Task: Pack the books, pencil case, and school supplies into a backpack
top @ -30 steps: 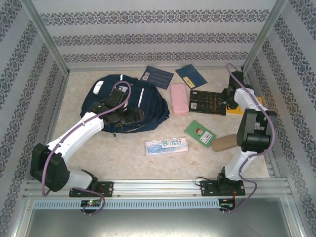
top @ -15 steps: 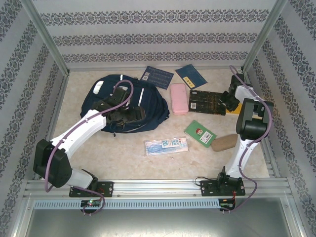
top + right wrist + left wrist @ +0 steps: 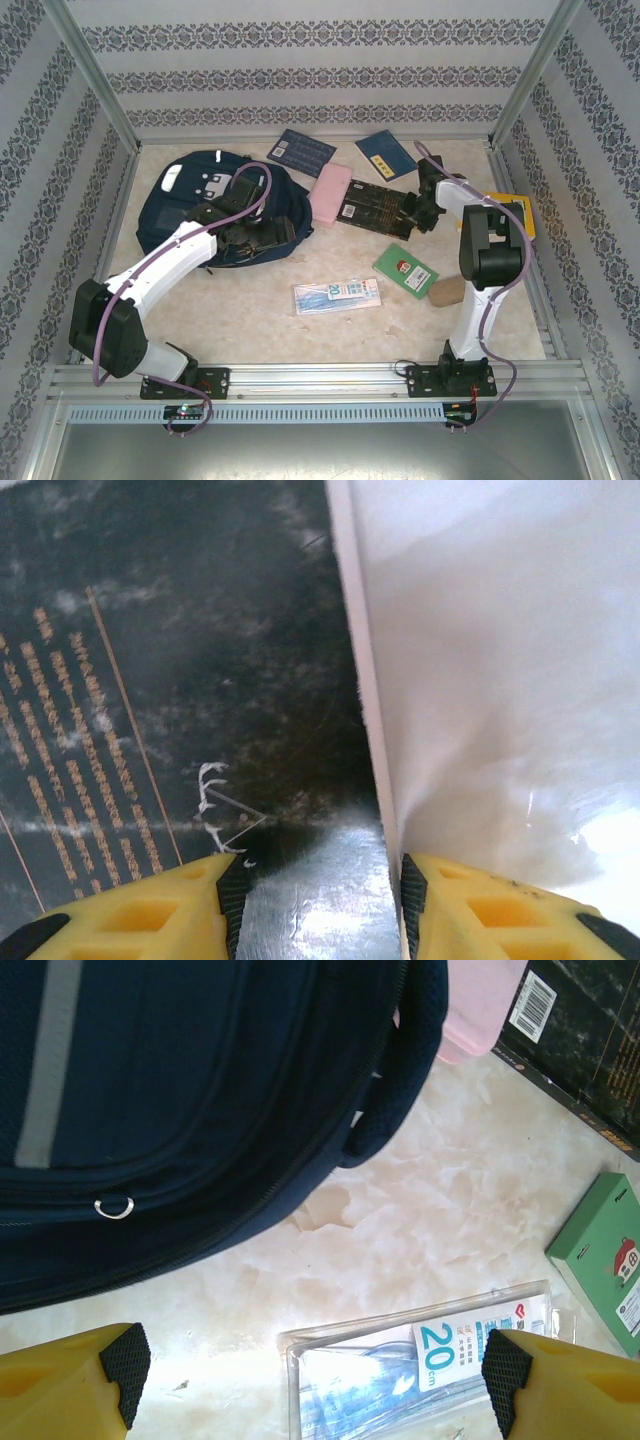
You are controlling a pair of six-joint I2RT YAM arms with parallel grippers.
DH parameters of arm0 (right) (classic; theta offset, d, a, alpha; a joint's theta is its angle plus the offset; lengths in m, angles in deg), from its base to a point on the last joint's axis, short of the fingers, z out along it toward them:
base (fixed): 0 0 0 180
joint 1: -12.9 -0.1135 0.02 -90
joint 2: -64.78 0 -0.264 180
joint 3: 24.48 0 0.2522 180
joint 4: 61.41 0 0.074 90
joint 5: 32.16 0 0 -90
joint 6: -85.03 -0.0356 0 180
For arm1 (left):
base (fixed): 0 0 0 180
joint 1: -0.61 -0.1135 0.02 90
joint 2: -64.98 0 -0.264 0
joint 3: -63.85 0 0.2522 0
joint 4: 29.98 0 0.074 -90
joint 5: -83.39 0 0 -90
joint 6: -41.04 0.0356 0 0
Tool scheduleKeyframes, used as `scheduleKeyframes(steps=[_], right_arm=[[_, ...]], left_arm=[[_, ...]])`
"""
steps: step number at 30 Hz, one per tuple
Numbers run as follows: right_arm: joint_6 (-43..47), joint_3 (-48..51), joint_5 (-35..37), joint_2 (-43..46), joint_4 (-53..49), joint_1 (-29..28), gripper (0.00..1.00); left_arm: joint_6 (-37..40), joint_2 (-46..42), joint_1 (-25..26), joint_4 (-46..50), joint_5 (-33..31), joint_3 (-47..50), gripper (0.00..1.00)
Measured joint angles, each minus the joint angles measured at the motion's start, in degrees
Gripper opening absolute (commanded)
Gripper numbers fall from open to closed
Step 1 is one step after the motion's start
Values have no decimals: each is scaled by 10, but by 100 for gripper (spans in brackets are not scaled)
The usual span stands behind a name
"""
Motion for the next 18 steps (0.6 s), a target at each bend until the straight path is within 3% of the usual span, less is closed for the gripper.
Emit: scheduleKeyframes(steps=[5, 9, 14, 18], right_arm=[[17, 0, 28, 32, -21, 15, 48], [31, -22, 56, 45, -35, 76, 47], [44, -64, 80, 25, -51, 143, 45], [45, -86, 81, -15, -59, 165, 42]], left_arm=[[0, -7, 0, 0, 1, 3, 88], [-1, -10, 0, 0, 1, 4, 88], [-2, -12, 0, 0, 1, 4, 88], [-2, -12, 0, 0, 0, 4, 88]])
